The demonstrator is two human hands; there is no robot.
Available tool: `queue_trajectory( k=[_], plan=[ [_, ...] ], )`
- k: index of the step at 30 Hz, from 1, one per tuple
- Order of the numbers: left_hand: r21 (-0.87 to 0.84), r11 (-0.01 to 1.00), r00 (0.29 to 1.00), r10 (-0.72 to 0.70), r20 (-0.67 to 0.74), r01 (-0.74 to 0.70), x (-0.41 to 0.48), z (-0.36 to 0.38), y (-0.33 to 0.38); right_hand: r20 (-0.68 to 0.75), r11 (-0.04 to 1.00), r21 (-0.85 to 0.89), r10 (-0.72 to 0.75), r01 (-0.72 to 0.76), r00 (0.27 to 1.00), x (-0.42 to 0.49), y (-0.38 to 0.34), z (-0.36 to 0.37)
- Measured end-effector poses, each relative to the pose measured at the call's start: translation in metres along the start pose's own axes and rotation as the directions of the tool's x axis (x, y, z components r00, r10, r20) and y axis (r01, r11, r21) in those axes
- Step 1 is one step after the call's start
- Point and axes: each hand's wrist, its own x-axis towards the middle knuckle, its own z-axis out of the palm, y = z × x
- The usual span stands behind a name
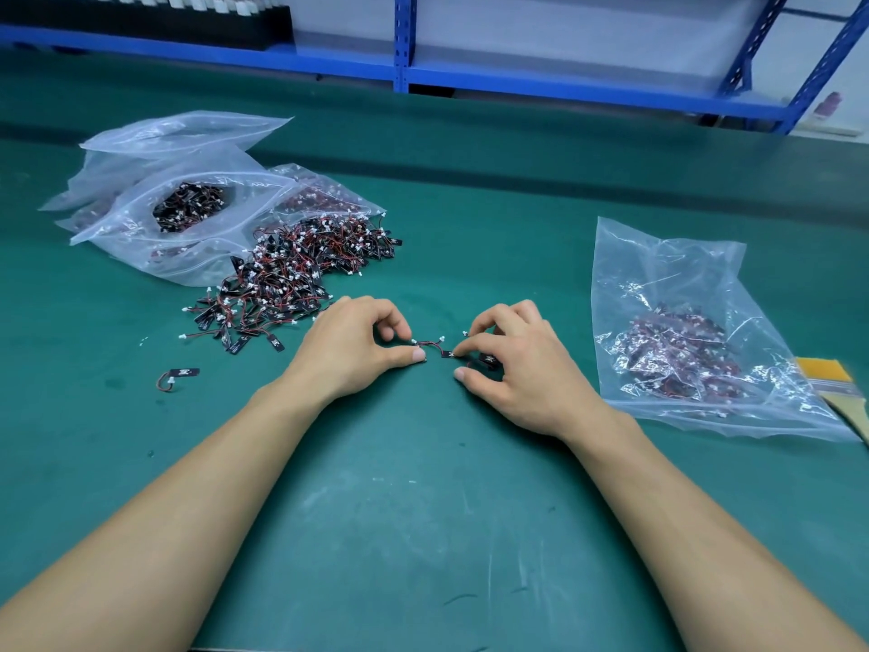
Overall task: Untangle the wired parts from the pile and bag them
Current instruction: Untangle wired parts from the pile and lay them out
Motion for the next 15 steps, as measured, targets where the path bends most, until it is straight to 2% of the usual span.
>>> queue_trajectory(
  k=[4, 9, 15],
  plan=[
    [-0.017, 1.0, 1.0, -0.026, 0.003, 0.026, -0.0007, -0.0012, 0.001, -0.01, 0.999, -0.013, 0.036, -0.036, 0.999, -0.0001, 0.0015, -0.0006],
    [0.011, 1.0, 0.999, 0.021, -0.024, -0.021, -0.0033, 0.0032, 0.0052, -0.023, 1.0, 0.025, 0.018, -0.017, 1.0, -0.0007, -0.0023, 0.0005],
    [0.025, 0.998, 0.998, 0.052, 0.02, -0.053, -0.0038, 0.0055, 0.008, -0.019, 0.998, 0.048, 0.031, -0.03, 0.999, 0.0003, -0.004, 0.0032]
  ],
)
